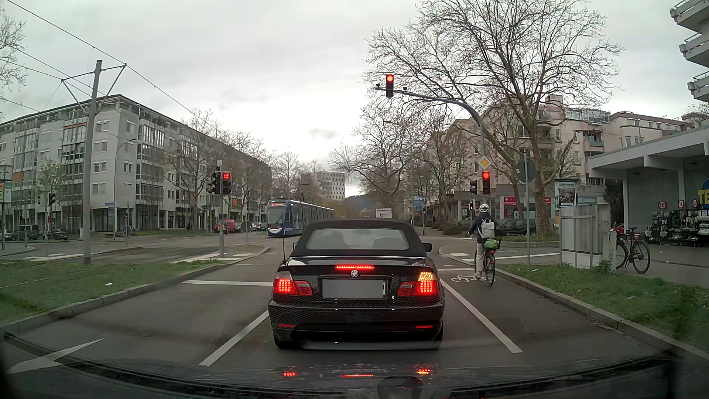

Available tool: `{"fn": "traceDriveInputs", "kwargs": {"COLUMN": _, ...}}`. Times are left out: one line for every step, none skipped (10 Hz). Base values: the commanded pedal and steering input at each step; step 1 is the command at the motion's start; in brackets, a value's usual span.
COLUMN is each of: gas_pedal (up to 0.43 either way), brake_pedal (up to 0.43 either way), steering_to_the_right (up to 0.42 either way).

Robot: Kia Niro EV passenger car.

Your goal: Follow the waypoints while adhering to traffic rules and regulations

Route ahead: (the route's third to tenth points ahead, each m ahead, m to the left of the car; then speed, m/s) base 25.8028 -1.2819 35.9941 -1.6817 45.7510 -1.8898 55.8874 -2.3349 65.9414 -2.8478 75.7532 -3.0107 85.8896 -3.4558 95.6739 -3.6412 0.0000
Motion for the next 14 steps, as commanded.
{"fn": "traceDriveInputs", "kwargs": {"gas_pedal": 0.0, "brake_pedal": 0.213, "steering_to_the_right": 0.023}}
{"fn": "traceDriveInputs", "kwargs": {"gas_pedal": 0.0, "brake_pedal": 0.22, "steering_to_the_right": 0.023}}
{"fn": "traceDriveInputs", "kwargs": {"gas_pedal": 0.0, "brake_pedal": 0.22, "steering_to_the_right": 0.023}}
{"fn": "traceDriveInputs", "kwargs": {"gas_pedal": 0.0, "brake_pedal": 0.213, "steering_to_the_right": 0.023}}
{"fn": "traceDriveInputs", "kwargs": {"gas_pedal": 0.0, "brake_pedal": 0.22, "steering_to_the_right": 0.023}}
{"fn": "traceDriveInputs", "kwargs": {"gas_pedal": 0.0, "brake_pedal": 0.213, "steering_to_the_right": 0.023}}
{"fn": "traceDriveInputs", "kwargs": {"gas_pedal": 0.0, "brake_pedal": 0.213, "steering_to_the_right": 0.023}}
{"fn": "traceDriveInputs", "kwargs": {"gas_pedal": 0.0, "brake_pedal": 0.22, "steering_to_the_right": 0.023}}
{"fn": "traceDriveInputs", "kwargs": {"gas_pedal": 0.0, "brake_pedal": 0.22, "steering_to_the_right": 0.023}}
{"fn": "traceDriveInputs", "kwargs": {"gas_pedal": 0.0, "brake_pedal": 0.22, "steering_to_the_right": 0.023}}
{"fn": "traceDriveInputs", "kwargs": {"gas_pedal": 0.0, "brake_pedal": 0.213, "steering_to_the_right": 0.023}}
{"fn": "traceDriveInputs", "kwargs": {"gas_pedal": 0.0, "brake_pedal": 0.22, "steering_to_the_right": 0.023}}
{"fn": "traceDriveInputs", "kwargs": {"gas_pedal": 0.0, "brake_pedal": 0.22, "steering_to_the_right": 0.023}}
{"fn": "traceDriveInputs", "kwargs": {"gas_pedal": 0.0, "brake_pedal": 0.22, "steering_to_the_right": 0.023}}
